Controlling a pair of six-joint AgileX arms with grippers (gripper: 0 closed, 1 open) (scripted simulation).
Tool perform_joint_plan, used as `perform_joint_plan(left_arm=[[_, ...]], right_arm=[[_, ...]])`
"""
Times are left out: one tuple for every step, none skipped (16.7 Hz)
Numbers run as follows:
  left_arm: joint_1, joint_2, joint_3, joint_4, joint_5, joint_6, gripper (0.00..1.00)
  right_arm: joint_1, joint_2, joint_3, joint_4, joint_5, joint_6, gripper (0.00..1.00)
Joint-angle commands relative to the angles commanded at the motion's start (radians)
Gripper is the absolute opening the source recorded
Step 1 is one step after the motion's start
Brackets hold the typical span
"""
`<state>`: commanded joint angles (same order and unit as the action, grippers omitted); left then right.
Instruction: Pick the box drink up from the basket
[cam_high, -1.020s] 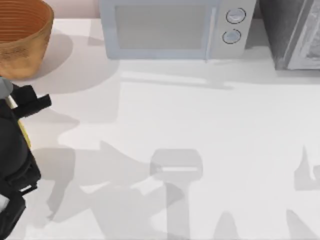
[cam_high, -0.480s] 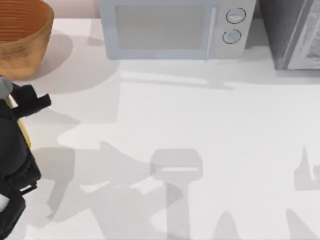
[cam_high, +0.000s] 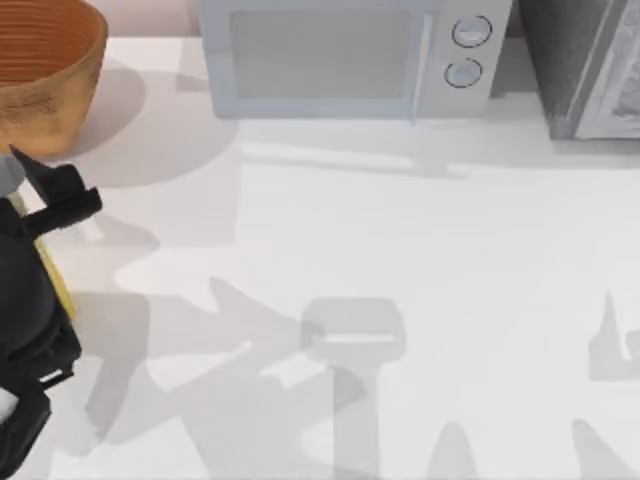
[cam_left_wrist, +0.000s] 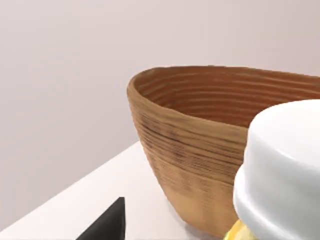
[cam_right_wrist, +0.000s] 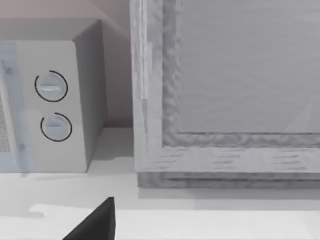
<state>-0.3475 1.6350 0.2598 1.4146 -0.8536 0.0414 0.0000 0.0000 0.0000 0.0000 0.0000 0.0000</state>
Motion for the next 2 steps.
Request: perform_joint_plan(left_arm=[[0.0, 0.0, 0.0, 0.0, 0.0, 0.0, 1.0], [0.0, 0.0, 0.0, 0.0, 0.0, 0.0, 1.0]], right_arm=[[0.0, 0.0, 0.0, 0.0, 0.0, 0.0, 1.0], [0.0, 0.0, 0.0, 0.0, 0.0, 0.0, 1.0]])
